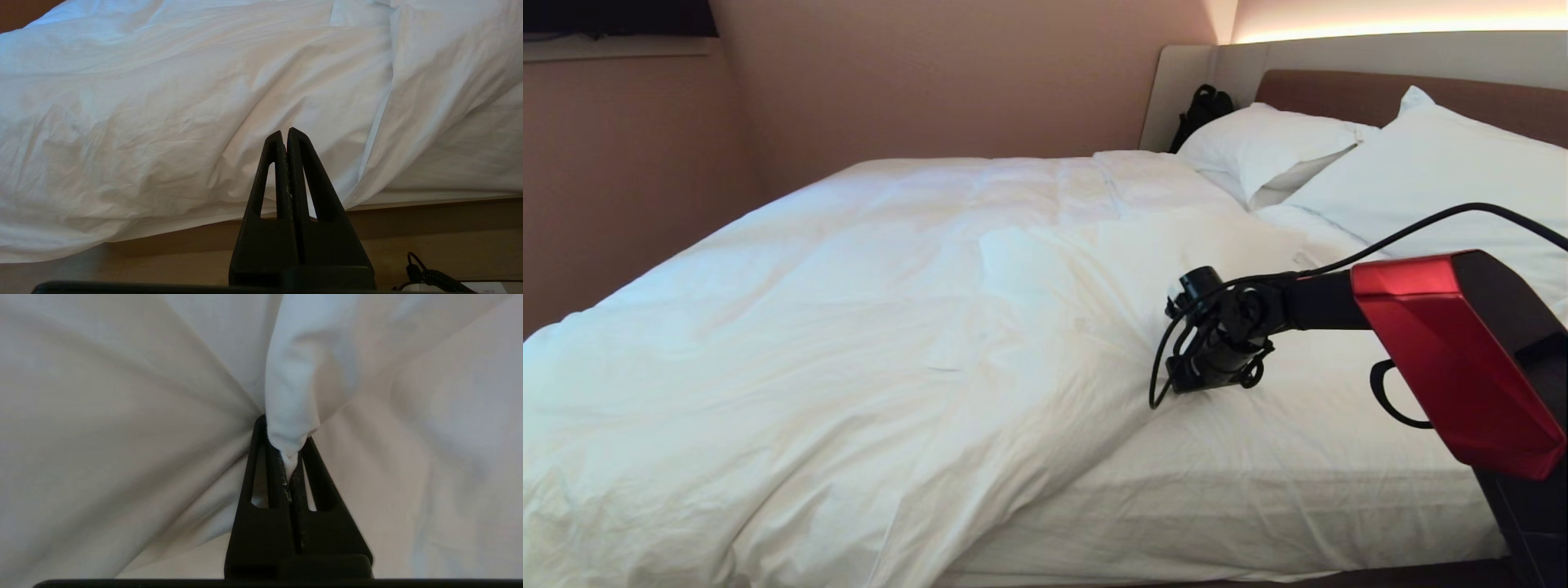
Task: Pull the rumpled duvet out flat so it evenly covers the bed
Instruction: Flatten the corners of the folded blanket
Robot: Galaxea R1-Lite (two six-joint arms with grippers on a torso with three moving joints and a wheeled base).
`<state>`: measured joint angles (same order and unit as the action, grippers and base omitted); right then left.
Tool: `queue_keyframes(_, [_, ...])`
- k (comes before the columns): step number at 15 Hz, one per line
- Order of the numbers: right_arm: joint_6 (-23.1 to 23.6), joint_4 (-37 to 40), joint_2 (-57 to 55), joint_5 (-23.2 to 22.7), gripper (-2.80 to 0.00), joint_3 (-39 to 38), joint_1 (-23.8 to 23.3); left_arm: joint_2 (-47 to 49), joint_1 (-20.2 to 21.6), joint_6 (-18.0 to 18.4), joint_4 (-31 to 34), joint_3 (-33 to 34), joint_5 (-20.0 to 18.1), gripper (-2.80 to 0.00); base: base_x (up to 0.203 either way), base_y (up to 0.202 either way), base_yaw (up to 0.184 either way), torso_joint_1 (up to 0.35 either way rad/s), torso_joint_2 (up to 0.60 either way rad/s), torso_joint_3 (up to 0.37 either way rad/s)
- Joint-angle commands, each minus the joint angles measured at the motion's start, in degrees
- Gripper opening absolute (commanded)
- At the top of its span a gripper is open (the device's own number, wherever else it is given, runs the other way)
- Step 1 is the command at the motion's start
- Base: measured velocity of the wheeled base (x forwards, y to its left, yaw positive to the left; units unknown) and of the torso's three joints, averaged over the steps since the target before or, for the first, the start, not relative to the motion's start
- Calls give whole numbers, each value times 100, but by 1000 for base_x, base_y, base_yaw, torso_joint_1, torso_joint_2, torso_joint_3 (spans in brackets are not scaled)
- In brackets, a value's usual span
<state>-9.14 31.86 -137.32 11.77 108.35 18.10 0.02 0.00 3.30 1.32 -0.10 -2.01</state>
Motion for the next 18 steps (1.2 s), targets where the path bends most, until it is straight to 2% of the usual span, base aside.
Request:
queue_keyframes(1, [52, -189, -14, 62, 0, -7, 0, -2, 0, 4, 0, 1, -1, -280, 0, 0, 0, 0, 0, 0])
queue_keyframes(7, [21, -162, 377, 78, 0, -136, 29, -2, 0, 12, 9, 1, -10, -280, 0, 0, 0, 0, 0, 0])
queue_keyframes(12, [-44, -418, 1198, 10, 0, -517, 185, -2, 0, 4, 0, 1, -1, -280, 0, 0, 0, 0, 0, 0])
queue_keyframes(13, [-20, -603, 1198, 19, 0, -523, 185, -2, 0, 4, 0, 1, -1, -280, 0, 0, 0, 0, 0, 0])
queue_keyframes(15, [203, -1497, 1230, 22, 0, -445, 185, -2, 0, 4, 0, 1, -1, -280, 0, 0, 0, 0, 0, 0])
queue_keyframes(18, [378, -1659, 1128, -12, 0, -8, 193, -2, 0, 4, 0, 1, -1, -280, 0, 0, 0, 0, 0, 0])
